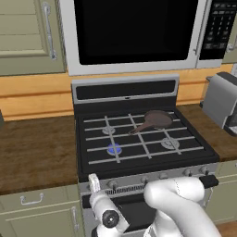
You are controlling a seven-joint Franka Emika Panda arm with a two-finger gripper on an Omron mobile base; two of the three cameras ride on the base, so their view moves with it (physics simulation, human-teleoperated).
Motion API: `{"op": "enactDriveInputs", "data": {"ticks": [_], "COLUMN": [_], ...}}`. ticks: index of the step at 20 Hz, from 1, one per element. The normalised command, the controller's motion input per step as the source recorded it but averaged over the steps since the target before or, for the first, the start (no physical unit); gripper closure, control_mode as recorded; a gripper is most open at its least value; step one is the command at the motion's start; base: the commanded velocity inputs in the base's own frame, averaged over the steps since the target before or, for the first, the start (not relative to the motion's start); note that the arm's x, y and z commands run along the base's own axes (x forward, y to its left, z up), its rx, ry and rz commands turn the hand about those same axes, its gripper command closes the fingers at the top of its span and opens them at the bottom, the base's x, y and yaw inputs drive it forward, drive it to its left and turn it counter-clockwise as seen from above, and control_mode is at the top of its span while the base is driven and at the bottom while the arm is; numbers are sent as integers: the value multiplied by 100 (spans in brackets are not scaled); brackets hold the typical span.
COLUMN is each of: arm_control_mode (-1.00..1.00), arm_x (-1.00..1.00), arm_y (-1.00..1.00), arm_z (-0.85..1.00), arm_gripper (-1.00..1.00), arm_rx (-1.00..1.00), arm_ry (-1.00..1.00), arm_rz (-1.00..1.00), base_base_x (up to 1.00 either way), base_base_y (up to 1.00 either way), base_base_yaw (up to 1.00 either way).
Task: Turn off the front left burner of the stove.
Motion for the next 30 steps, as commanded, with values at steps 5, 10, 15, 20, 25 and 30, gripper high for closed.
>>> {"op": "enactDriveInputs", "data": {"ticks": [5, 10, 15, 20, 25, 30], "arm_control_mode": [-100, -100, -100, -100, -100, -100], "arm_x": [7, 18, 19, 21, 22, -5], "arm_y": [-44, -30, -25, -21, -20, 0], "arm_z": [11, 7, 2, 0, 6, 4], "arm_gripper": [100, 100, 100, 100, 100, 100], "arm_rx": [76, 72, 71, 72, 69, 11], "arm_ry": [0, 0, 0, 0, 0, 0], "arm_rz": [-44, -49, -51, -51, -50, -4], "base_base_x": [0, 0, 0, 0, 0, 0], "base_base_y": [0, 0, 0, 0, 0, 0], "base_base_yaw": [0, 0, 0, 0, 0, 0]}}
